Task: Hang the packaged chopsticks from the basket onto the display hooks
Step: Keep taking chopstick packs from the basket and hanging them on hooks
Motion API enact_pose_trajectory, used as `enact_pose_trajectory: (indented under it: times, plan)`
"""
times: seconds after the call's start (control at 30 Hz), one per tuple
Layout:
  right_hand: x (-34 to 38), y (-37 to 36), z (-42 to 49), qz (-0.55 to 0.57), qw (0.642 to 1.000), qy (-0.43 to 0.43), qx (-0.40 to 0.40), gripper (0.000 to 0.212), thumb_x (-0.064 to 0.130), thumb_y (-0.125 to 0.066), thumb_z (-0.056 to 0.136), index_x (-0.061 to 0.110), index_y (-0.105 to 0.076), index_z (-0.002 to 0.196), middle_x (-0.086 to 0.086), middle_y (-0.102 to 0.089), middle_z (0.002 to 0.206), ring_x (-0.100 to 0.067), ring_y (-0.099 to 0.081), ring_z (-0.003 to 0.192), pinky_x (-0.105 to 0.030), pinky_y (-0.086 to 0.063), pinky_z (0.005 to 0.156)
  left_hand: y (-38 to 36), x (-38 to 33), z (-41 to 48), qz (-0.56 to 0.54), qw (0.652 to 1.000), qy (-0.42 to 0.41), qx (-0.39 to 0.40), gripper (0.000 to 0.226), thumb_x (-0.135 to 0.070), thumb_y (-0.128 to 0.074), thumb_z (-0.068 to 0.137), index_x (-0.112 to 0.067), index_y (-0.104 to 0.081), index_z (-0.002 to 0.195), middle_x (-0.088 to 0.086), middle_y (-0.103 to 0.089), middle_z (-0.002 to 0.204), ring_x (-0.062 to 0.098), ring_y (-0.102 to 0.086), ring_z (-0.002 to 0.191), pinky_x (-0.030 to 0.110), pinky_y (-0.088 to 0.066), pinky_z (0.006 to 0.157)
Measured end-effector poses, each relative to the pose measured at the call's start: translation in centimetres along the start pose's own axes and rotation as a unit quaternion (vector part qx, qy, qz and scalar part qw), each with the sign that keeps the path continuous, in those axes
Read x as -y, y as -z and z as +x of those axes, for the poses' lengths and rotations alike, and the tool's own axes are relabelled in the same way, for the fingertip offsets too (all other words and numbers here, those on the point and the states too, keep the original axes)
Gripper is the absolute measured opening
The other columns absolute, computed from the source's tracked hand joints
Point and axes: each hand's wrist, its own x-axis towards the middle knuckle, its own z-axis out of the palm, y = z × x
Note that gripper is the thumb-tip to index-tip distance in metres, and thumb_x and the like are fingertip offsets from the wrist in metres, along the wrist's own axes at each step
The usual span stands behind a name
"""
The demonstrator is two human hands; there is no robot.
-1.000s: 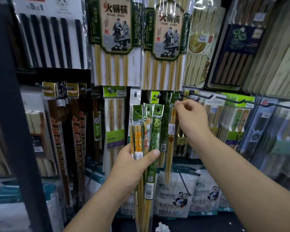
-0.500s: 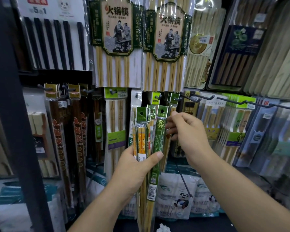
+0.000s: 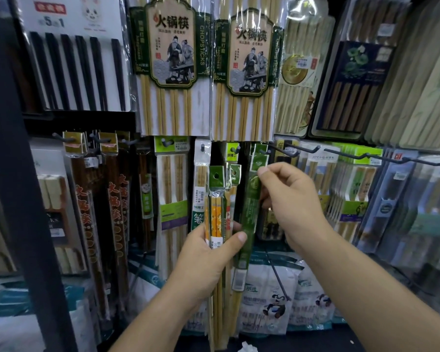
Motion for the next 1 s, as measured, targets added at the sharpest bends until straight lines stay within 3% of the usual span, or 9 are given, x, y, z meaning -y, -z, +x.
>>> enact_pose_trajectory:
  times: [0.07, 0.27, 0.33, 0.47, 0.6, 0.8, 0.93, 1.0]
  plan:
    - [0.4, 0.4, 1.0, 0.015, 0.999, -0.012, -0.037, 0.022, 0.027, -0.063, 0.099, 0.022, -0.071, 0.079, -0.004, -0.058, 0.071, -0.016, -0.053, 0.066, -0.038, -0.050, 0.067, 0.2, 0.1, 0.2, -0.014, 1.000, 0.011, -0.002, 0.013, -0.034, -0.079, 0.089, -0.044, -0.076, 0.096, -0.016, -0.077, 0.094, 0.006, -0.072, 0.088, 0.034, -0.058, 0.080]
    - [0.1, 0.5, 2.7, -0.002, 0.997, -0.017, -0.077, 0.026, 0.028, -0.063, 0.099, 0.011, -0.068, 0.081, -0.002, -0.052, 0.070, -0.012, -0.048, 0.064, -0.029, -0.049, 0.068, 0.9, 0.3, 0.7, -0.057, 0.998, 0.025, 0.010, 0.025, -0.046, -0.080, 0.073, -0.040, -0.074, 0.096, -0.012, -0.071, 0.078, 0.014, -0.067, 0.078, 0.040, -0.054, 0.078]
    - [-0.3, 0.4, 2.9, -0.008, 0.997, -0.024, -0.079, 0.026, 0.028, -0.063, 0.099, 0.010, -0.068, 0.081, -0.002, -0.051, 0.068, -0.014, -0.048, 0.065, -0.031, -0.049, 0.068, 1.0, 0.5, 0.7, -0.057, 0.998, 0.021, 0.013, 0.022, -0.046, -0.080, 0.073, -0.039, -0.071, 0.093, -0.008, -0.070, 0.078, 0.015, -0.066, 0.074, 0.038, -0.054, 0.075]
    - [-0.9, 0.3, 3.3, -0.019, 0.996, -0.029, -0.082, 0.027, 0.028, -0.063, 0.099, 0.005, -0.067, 0.086, -0.001, -0.047, 0.065, -0.013, -0.044, 0.061, -0.026, -0.046, 0.060, 1.3, 0.7, 0.7, -0.057, 0.998, 0.018, 0.015, 0.024, -0.030, -0.078, 0.090, -0.024, -0.061, 0.105, 0.003, -0.068, 0.079, 0.018, -0.065, 0.066, 0.027, -0.054, 0.063]
    - [-1.2, 0.0, 3.8, -0.031, 0.996, -0.039, -0.076, 0.027, 0.029, -0.061, 0.100, 0.007, -0.070, 0.088, -0.002, -0.046, 0.063, -0.014, -0.042, 0.058, -0.025, -0.043, 0.054, 1.2, 0.4, 0.5, -0.071, 0.997, 0.016, 0.018, 0.012, -0.024, -0.075, 0.092, -0.033, -0.067, 0.092, 0.006, -0.067, 0.078, 0.020, -0.063, 0.068, 0.028, -0.054, 0.063]
    - [-2.1, -0.4, 4.2, -0.046, 0.994, -0.030, -0.091, 0.027, 0.033, -0.063, 0.100, 0.012, -0.072, 0.085, 0.003, -0.054, 0.062, -0.012, -0.048, 0.058, -0.028, -0.044, 0.062, 1.3, 0.1, 0.5, -0.059, 0.998, 0.026, 0.020, 0.010, -0.038, -0.074, 0.081, -0.043, -0.067, 0.078, 0.002, -0.068, 0.077, 0.020, -0.066, 0.066, 0.029, -0.055, 0.066]
    - [-2.6, -0.6, 2.6, -0.058, 0.990, -0.031, -0.124, 0.021, 0.036, -0.067, 0.097, 0.017, -0.065, 0.087, 0.004, -0.058, 0.073, -0.010, -0.054, 0.066, -0.027, -0.043, 0.066, 1.2, 0.1, 0.4, -0.060, 0.998, 0.020, 0.016, 0.013, -0.034, -0.078, 0.083, -0.042, -0.069, 0.080, 0.000, -0.068, 0.077, 0.018, -0.067, 0.066, 0.025, -0.055, 0.064]
    - [-2.3, -0.9, 1.2, -0.056, 0.994, -0.021, -0.088, 0.019, 0.034, -0.065, 0.097, 0.019, -0.066, 0.085, 0.000, -0.061, 0.071, -0.010, -0.058, 0.067, -0.028, -0.046, 0.067, 1.0, 0.1, 0.3, -0.058, 0.998, 0.014, 0.020, 0.015, -0.026, -0.078, 0.089, -0.038, -0.070, 0.088, -0.002, -0.070, 0.079, 0.015, -0.068, 0.069, 0.025, -0.056, 0.064]
